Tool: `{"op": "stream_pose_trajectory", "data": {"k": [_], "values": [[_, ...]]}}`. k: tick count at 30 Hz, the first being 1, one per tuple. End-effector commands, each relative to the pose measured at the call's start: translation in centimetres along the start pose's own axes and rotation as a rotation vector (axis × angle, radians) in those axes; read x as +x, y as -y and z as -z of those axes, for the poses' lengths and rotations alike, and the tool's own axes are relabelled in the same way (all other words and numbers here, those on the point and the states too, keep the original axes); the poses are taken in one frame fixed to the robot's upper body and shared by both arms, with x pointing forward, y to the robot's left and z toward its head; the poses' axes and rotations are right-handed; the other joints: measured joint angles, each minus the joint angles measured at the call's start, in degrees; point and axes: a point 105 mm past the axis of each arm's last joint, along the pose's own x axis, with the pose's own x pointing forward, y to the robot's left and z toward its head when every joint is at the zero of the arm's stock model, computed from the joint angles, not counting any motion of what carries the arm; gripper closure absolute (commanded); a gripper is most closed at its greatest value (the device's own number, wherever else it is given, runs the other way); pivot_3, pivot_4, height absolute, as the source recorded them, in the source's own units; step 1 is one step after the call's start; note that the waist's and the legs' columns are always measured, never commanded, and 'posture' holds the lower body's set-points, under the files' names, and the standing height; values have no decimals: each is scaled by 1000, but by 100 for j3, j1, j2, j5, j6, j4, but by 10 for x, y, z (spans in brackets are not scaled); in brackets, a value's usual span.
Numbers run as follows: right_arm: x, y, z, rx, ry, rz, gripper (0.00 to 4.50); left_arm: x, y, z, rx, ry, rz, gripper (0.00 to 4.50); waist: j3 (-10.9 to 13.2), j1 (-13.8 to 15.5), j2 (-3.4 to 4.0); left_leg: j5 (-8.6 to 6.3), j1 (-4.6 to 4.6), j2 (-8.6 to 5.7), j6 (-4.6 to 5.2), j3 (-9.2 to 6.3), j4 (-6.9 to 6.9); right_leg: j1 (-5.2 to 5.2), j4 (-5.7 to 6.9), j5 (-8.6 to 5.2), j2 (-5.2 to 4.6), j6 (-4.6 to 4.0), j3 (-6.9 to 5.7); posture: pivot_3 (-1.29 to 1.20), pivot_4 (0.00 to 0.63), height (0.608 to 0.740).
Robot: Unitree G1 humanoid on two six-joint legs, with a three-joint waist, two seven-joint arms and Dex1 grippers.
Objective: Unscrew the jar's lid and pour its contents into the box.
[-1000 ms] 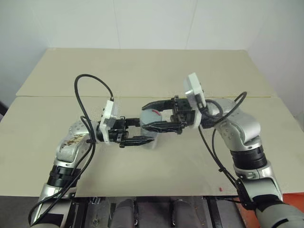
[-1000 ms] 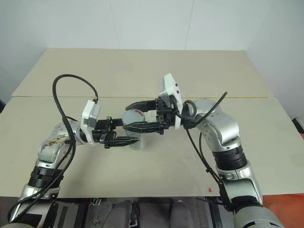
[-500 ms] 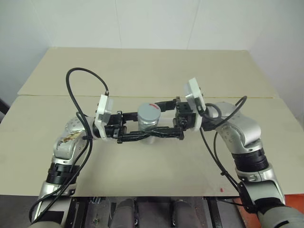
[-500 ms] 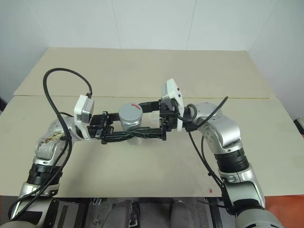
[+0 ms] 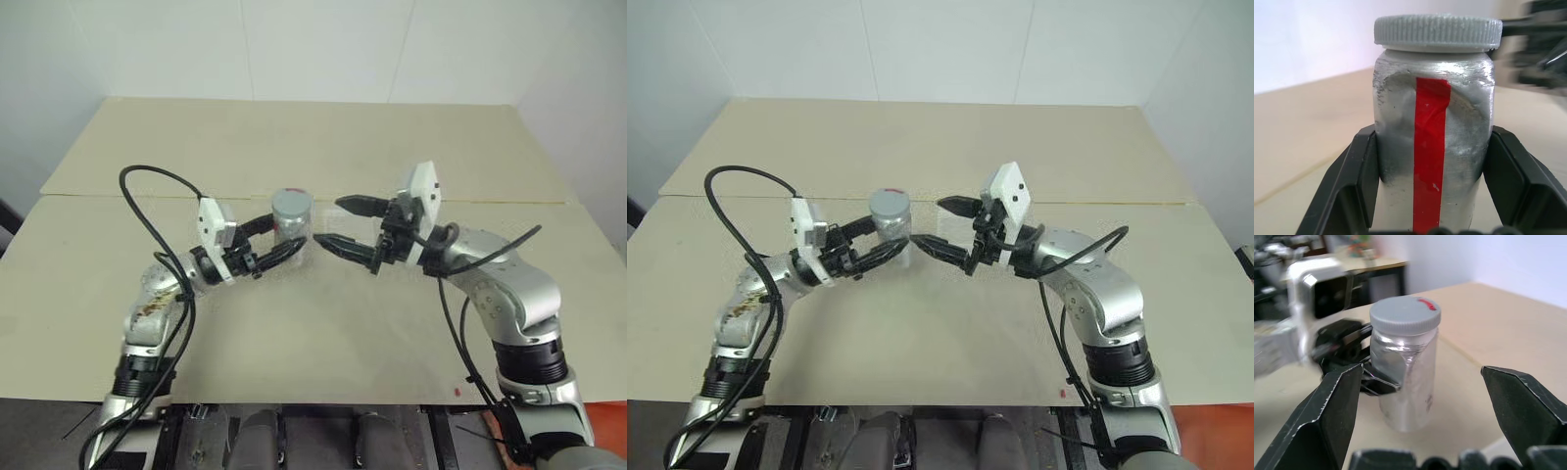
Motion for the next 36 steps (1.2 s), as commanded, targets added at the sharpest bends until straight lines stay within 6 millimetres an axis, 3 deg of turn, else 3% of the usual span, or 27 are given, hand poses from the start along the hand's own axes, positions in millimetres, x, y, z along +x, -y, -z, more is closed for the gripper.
{"op": "stream_pose_trajectory", "data": {"k": [1, 5, 13, 20, 36], "values": [[6, 3, -22, -45, 48, 96, 47, 12, -13, -5, 103, 10, -180, 1800, 0, 4, 0, 2, -2, 0, -3, 1, 0, 0, 1, 0, 0, 0, 0, 0, 150, 740], [27, 4, -24, -50, 46, 231, 47, 26, -14, 0, 127, 21, -300, 1800, 0, -1, 0, 6, -1, 1, -10, 5, -2, -4, 6, 1, 0, 0, 0, 0, 150, 740], [54, 10, -28, -82, 36, 335, 47, 37, -4, 0, 113, 36, -308, 1800, 0, -1, 0, 7, -4, 0, -11, 6, -1, -4, 4, 1, 0, 0, -2, 0, 150, 740], [60, 19, -20, -86, -7, 383, 47, 36, -2, -2, 114, 46, -302, 1800, 0, -41, 0, 7, -4, 0, -11, 6, -3, -5, 3, 1, 0, 0, -3, 0, 150, 740], [69, 12, -23, -87, 8, 347, 47, 35, 2, -1, 107, 41, -285, 1800, 0, -56, 0, 7, -3, 1, -12, 5, -4, -5, 4, 1, 0, 0, -4, 0, 150, 740]]}}
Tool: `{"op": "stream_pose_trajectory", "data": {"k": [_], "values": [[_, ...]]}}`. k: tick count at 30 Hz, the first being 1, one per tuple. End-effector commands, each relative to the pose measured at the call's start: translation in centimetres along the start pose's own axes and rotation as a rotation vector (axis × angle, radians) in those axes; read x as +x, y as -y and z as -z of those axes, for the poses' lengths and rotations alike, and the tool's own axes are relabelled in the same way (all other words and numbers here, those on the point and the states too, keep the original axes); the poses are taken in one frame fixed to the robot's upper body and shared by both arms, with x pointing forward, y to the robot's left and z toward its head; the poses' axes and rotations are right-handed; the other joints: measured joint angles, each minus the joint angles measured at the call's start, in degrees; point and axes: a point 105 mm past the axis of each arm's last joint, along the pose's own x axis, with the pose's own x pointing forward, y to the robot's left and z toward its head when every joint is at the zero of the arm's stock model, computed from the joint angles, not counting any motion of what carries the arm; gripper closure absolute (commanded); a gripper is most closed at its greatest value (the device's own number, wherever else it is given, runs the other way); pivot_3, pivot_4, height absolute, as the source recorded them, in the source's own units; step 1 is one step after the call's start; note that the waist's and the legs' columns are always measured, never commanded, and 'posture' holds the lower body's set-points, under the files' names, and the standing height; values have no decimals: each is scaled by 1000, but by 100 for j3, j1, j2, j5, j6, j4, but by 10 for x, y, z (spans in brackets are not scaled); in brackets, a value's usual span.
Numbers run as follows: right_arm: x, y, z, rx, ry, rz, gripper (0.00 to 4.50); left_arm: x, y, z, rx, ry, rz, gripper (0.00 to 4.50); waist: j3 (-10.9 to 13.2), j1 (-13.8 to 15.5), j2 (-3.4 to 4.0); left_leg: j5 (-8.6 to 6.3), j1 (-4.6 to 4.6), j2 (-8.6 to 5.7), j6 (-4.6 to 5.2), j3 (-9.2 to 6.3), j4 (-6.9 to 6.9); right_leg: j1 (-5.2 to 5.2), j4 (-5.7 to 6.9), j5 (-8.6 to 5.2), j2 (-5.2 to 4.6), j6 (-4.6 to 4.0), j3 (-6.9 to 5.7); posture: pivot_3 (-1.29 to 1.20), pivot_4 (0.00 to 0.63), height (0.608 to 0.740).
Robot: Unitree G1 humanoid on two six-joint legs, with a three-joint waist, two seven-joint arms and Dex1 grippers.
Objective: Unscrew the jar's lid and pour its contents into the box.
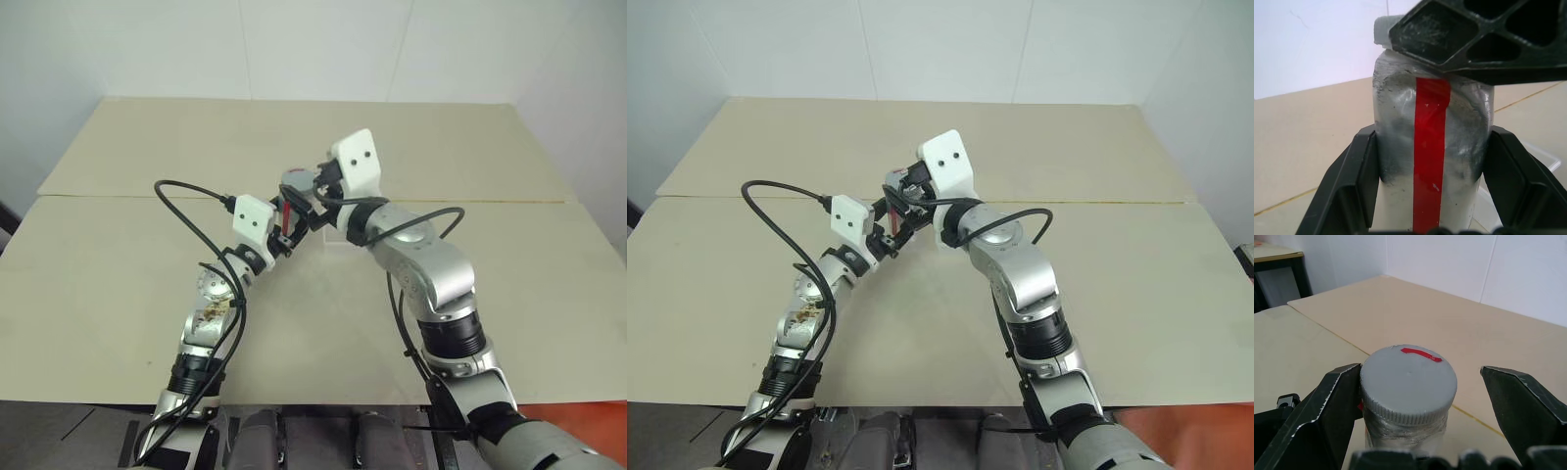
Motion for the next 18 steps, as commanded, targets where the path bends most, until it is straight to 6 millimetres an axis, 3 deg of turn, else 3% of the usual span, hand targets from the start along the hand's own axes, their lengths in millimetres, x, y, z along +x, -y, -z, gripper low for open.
{"op": "stream_pose_trajectory", "data": {"k": [1, 18], "values": [[0, -1, -17, -21, 65, -2, 47, 1, 5, -17, 19, 65, 21, 1800, 0, 0, 0, 0, 0, 0, 0, 0, 0, 0, 0, 0, 0, 0, 0, 0, 150, 740], [-14, 12, -16, -37, 64, 27, 47, 0, -4, -18, 16, 59, 2, 1800, 0, 0, 0, 0, 0, 0, 0, 0, -1, 0, -1, 0, 0, 0, 0, 0, 150, 740]]}}
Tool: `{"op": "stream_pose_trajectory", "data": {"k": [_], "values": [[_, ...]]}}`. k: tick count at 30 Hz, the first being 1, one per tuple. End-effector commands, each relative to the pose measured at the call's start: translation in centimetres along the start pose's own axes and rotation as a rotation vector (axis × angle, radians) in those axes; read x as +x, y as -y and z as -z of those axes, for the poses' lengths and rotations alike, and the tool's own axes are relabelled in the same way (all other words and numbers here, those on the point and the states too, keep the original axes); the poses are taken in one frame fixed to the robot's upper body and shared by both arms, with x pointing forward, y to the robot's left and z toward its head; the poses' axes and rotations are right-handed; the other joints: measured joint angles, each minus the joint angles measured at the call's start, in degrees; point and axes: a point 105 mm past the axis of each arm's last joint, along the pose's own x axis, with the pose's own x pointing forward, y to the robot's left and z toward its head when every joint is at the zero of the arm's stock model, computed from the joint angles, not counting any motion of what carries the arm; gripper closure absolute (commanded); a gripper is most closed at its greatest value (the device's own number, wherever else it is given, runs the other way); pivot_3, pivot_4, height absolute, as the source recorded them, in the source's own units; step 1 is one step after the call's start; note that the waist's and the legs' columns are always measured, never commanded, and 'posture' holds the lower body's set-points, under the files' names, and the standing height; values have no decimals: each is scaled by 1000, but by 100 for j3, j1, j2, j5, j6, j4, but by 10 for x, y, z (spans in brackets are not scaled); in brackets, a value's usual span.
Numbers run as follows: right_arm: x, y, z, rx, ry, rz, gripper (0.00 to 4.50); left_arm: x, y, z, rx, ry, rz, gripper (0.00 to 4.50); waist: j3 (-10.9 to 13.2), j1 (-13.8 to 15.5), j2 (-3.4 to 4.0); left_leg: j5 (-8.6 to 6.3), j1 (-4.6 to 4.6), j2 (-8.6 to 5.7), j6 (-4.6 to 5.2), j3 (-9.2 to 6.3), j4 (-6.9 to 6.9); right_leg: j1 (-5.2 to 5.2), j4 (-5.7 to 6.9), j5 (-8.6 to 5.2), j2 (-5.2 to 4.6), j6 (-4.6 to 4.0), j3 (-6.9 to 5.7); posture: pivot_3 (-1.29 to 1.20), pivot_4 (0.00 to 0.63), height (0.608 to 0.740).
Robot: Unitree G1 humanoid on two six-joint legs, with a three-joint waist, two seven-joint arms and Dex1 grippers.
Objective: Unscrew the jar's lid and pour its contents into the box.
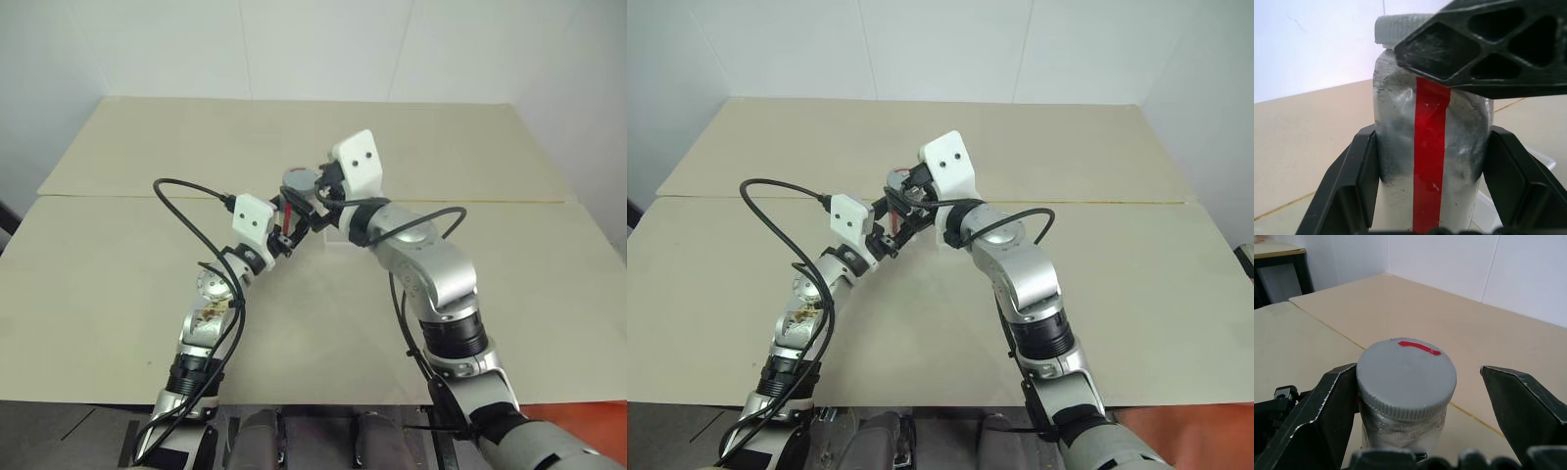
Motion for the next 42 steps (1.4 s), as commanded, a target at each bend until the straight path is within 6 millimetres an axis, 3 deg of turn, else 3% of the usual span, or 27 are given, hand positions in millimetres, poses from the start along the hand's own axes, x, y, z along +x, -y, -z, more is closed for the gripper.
{"op": "stream_pose_trajectory", "data": {"k": [1, 19, 27, 31, 35, 42], "values": [[-11, 10, -17, -18, 70, 36, 47, 1, -5, -16, 13, 54, -8, 1800, 0, 1, 0, 0, 0, 0, 0, 0, 0, 0, 0, 0, 0, 0, 0, 0, 150, 740], [-32, 21, -9, -22, 51, 41, 47, -9, -10, -17, 6, 43, 3, 1800, 0, 2, 0, -1, 0, 0, 1, -1, -1, 1, -1, 0, 0, 0, 0, 0, 150, 740], [-42, 12, -12, -30, 67, -36, 47, -9, -12, -17, 5, 42, 10, 1800, 0, 5, 0, -1, 0, 0, 2, -1, -2, 0, -3, 0, 0, 0, 0, 0, 150, 740], [-49, 5, -25, 2, 127, -122, 47, -12, -12, -19, 5, 44, 57, 1800, 0, 2, 0, -3, 0, 0, 5, -2, -2, 1, -5, 0, 0, 0, 0, 0, 150, 740], [-37, 0, -35, 21, 155, -142, 47, -13, -12, -20, 16, 43, 104, 1800, 0, -13, 0, -3, 3, 0, 6, -2, -2, 0, -4, 0, 0, 0, 1, 0, 150, 740], [-12, -8, -35, 30, 137, -146, 47, -11, -8, -22, 13, 52, 112, 1800, 0, -2, 0, 0, 1, 0, 1, -1, -3, 0, -2, 0, 0, 0, 0, 0, 150, 740]]}}
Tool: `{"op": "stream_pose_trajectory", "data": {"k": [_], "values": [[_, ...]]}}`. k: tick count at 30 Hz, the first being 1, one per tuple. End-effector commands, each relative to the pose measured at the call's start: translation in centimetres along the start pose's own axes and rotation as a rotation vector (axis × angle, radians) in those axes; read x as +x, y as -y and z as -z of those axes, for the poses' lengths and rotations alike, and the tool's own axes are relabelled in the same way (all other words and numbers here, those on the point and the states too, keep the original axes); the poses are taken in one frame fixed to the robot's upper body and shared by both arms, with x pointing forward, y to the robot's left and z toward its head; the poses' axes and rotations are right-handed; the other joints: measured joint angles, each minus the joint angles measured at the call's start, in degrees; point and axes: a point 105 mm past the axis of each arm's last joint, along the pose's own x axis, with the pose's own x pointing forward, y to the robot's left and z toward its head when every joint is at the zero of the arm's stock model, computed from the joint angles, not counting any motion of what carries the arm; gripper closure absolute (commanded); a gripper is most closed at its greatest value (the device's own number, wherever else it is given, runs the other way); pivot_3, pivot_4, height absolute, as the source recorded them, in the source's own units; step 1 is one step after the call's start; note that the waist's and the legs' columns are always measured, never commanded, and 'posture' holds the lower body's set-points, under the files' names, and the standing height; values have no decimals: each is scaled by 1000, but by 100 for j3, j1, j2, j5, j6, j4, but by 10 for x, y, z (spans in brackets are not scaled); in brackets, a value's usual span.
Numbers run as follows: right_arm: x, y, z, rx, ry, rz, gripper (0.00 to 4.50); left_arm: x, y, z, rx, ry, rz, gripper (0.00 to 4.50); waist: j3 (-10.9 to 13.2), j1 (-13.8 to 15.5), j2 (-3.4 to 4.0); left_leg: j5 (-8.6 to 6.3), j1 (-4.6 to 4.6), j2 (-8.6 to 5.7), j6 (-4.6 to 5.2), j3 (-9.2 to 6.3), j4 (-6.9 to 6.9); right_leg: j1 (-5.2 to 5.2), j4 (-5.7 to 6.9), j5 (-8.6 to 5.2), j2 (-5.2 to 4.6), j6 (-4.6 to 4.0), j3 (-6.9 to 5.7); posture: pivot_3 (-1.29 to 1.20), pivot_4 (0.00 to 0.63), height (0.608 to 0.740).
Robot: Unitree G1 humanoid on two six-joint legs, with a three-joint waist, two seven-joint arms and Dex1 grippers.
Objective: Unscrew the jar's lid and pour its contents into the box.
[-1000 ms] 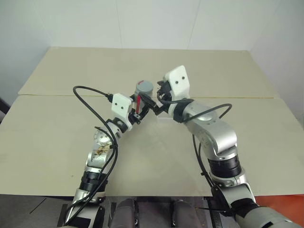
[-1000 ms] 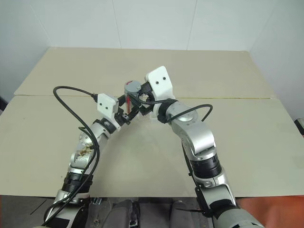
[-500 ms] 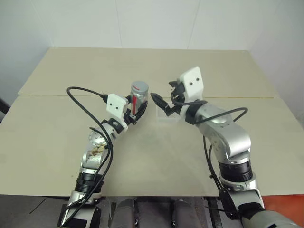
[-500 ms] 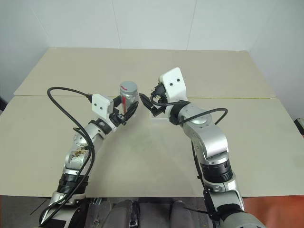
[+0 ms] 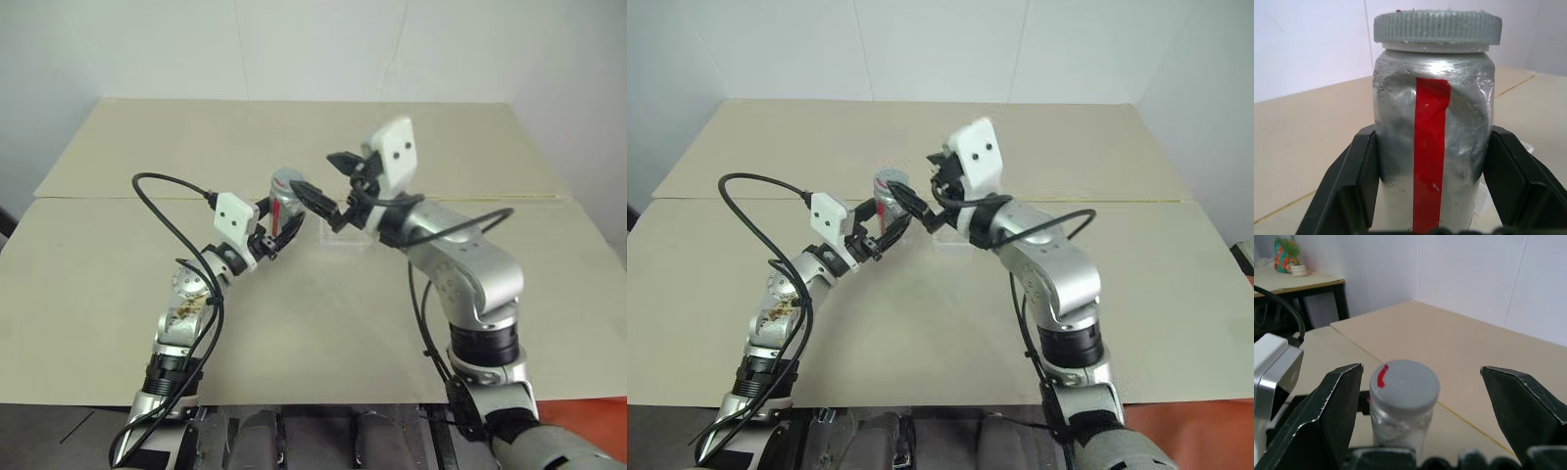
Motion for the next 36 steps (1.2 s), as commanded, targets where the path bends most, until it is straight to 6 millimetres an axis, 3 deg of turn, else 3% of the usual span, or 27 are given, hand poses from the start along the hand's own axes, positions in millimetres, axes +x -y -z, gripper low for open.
{"op": "stream_pose_trajectory", "data": {"k": [1, 9, 25, 28, 32, 36], "values": [[7, -4, -10, -32, 41, -8, 47, 4, 5, -17, 20, 59, 16, 1800, 0, 15, 0, 0, -1, 0, 0, 0, 0, 0, -1, 0, 0, 0, 0, 0, 150, 740], [21, -7, -5, -10, 25, -27, 47, 1, 10, -18, 16, 64, 33, 1800, 0, 3, 0, 1, -1, 1, -2, 0, -1, -1, 1, 0, 0, 0, -1, 0, 150, 740], [25, -6, -7, -18, 40, -22, 47, 1, 13, -18, 19, 65, 48, 1800, 0, 3, 0, 1, -1, 0, -2, 1, -1, -1, 1, 0, 0, 0, -1, 0, 150, 740], [25, -5, -7, -22, 43, -20, 516, 0, 15, -18, 19, 64, 54, 1800, 0, 2, 0, 1, -1, 0, -2, 1, -1, -1, 0, 0, 0, 0, -1, 0, 150, 740], [25, -5, -8, -25, 49, -15, 1717, -1, 16, -17, 17, 61, 59, 1800, 0, 3, 0, 1, -1, 1, -3, 1, -1, -2, 1, 0, 0, 0, -1, 0, 150, 740], [24, -5, -8, -26, 55, -14, 1717, -2, 18, -16, 12, 56, 69, 1800, 0, 4, 0, 1, -1, 1, -2, 0, -1, -1, 1, 0, 0, 0, -1, 0, 150, 740]]}}
